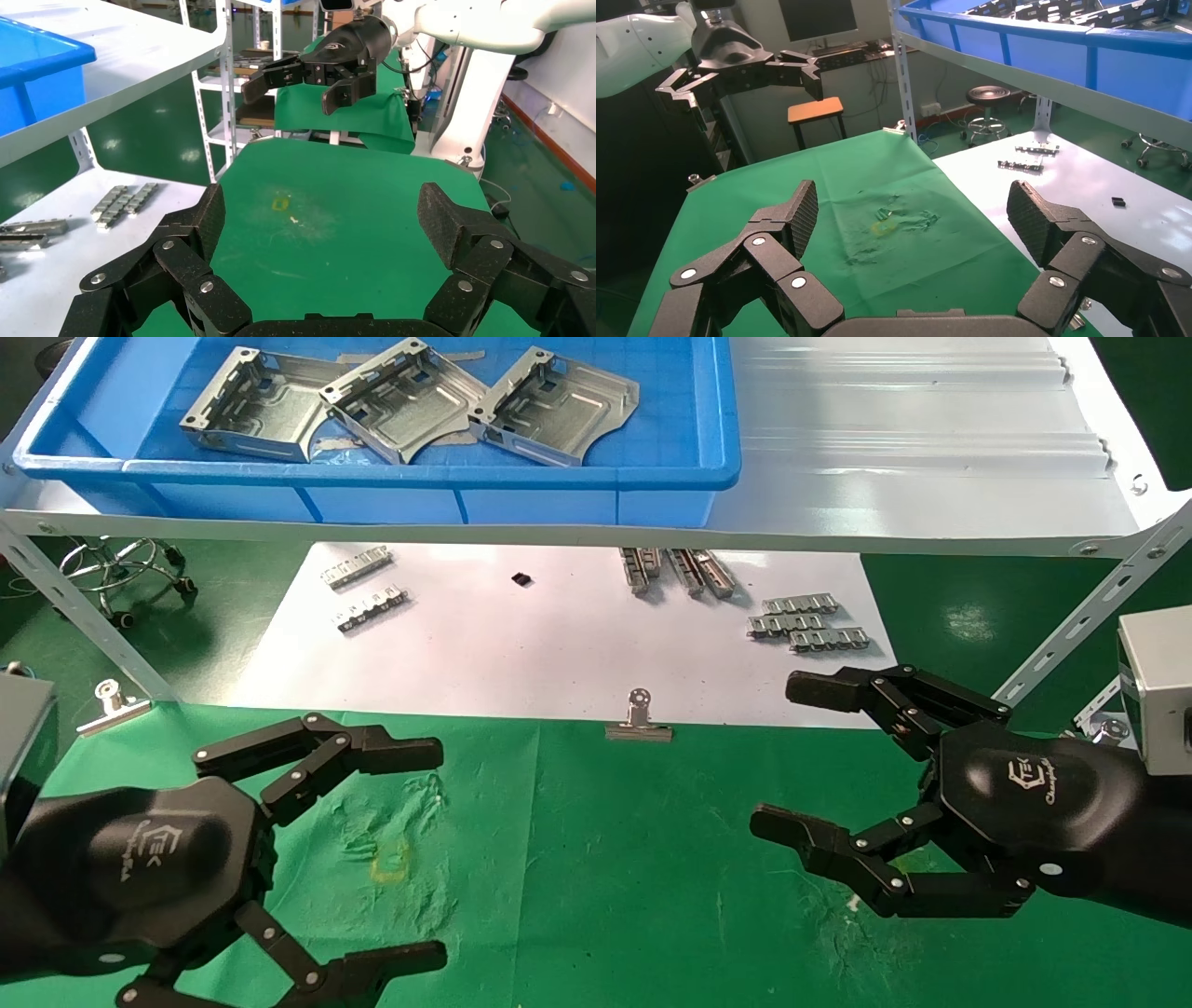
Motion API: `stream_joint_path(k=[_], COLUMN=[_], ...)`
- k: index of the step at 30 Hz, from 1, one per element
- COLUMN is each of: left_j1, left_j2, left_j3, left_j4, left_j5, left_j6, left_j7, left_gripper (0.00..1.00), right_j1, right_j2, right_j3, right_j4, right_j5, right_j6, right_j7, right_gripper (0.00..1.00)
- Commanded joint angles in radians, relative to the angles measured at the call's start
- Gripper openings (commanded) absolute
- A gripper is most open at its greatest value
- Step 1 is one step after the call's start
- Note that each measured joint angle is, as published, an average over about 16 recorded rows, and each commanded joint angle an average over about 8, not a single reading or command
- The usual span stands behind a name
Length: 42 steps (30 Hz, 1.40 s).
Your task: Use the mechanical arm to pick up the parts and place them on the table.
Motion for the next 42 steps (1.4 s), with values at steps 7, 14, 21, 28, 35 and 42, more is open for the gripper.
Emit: stream_joint_path(k=[7,14,21,28,35,42], left_j1=[0.0,0.0,0.0,0.0,-0.009,-0.079], left_j2=[0.0,0.0,0.0,0.0,0.015,0.071], left_j3=[0.0,0.0,0.0,0.0,0.004,0.016], left_j4=[0.0,0.0,0.0,0.0,0.009,0.03], left_j5=[0.0,0.0,0.0,0.0,0.009,0.042], left_j6=[0.0,0.0,0.0,0.0,-0.019,-0.08], left_j7=[0.0,0.0,0.0,0.0,-0.002,-0.018], left_gripper=[1.0,1.0,1.0,1.0,1.0,1.0], right_j1=[0.0,0.0,0.0,0.0,0.0,0.0], right_j2=[0.0,0.0,0.0,0.0,0.0,0.0], right_j3=[0.0,0.0,0.0,0.0,0.0,0.0], right_j4=[0.0,0.0,0.0,0.0,0.0,0.0], right_j5=[0.0,0.0,0.0,0.0,0.0,0.0], right_j6=[0.0,0.0,0.0,0.0,0.0,0.0], right_j7=[0.0,0.0,0.0,0.0,0.0,0.0], right_gripper=[1.0,1.0,0.87,0.03,0.0,0.0])
